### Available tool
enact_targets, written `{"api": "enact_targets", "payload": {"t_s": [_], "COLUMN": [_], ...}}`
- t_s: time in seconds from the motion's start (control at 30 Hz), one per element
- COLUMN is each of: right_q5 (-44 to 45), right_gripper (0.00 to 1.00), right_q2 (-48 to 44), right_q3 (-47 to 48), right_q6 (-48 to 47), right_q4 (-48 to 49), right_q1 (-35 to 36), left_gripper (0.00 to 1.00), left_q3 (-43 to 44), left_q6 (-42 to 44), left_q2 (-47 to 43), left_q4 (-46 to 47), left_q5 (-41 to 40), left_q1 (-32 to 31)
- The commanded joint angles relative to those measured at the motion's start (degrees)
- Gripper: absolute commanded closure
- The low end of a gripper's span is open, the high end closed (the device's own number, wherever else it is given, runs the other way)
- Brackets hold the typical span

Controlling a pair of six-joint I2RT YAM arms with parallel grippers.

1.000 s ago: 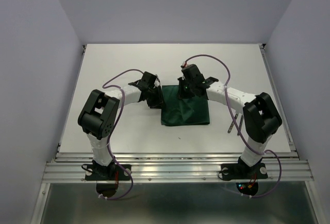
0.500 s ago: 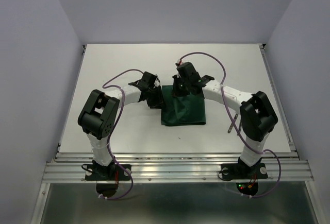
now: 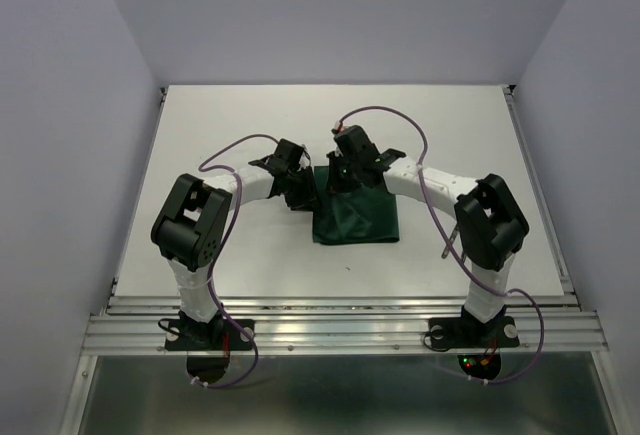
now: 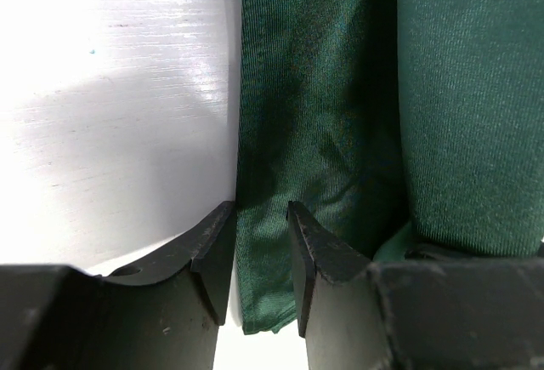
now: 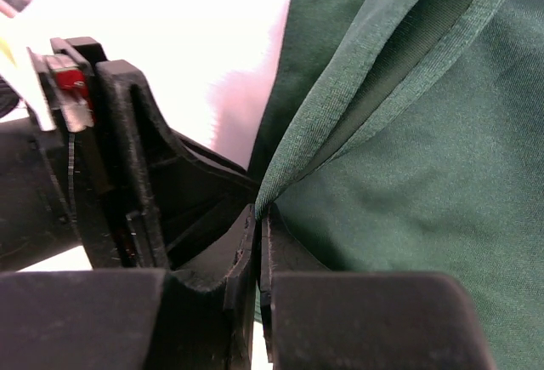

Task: Fold the napkin into a case and place the utensils inside
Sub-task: Fold the rectangle-folded napkin at the center of the board.

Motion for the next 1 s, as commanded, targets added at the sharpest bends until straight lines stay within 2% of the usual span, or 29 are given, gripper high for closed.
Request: {"api": "enact_targets", "payload": {"t_s": [0.0,0.97], "right_q5": [-0.7,-2.7], "right_gripper": [0.95,0.94], "right_q2": [1.0,2.6], "right_q3": [3.2,4.9], "right_q6": [0.8,2.3], "right_q4": [2.2,3.6], "right_q1": [0.7,1.3], "left_gripper": [0.59,0.59], "left_q3": [-0.5,-0.5], "left_q6": [1.2,1.4], "left_q2": [0.4,0.3], "left_q4": [0.0,-0.3], "left_q5": [0.1,0.1], "left_q1": [-0.5,-0.6]}}
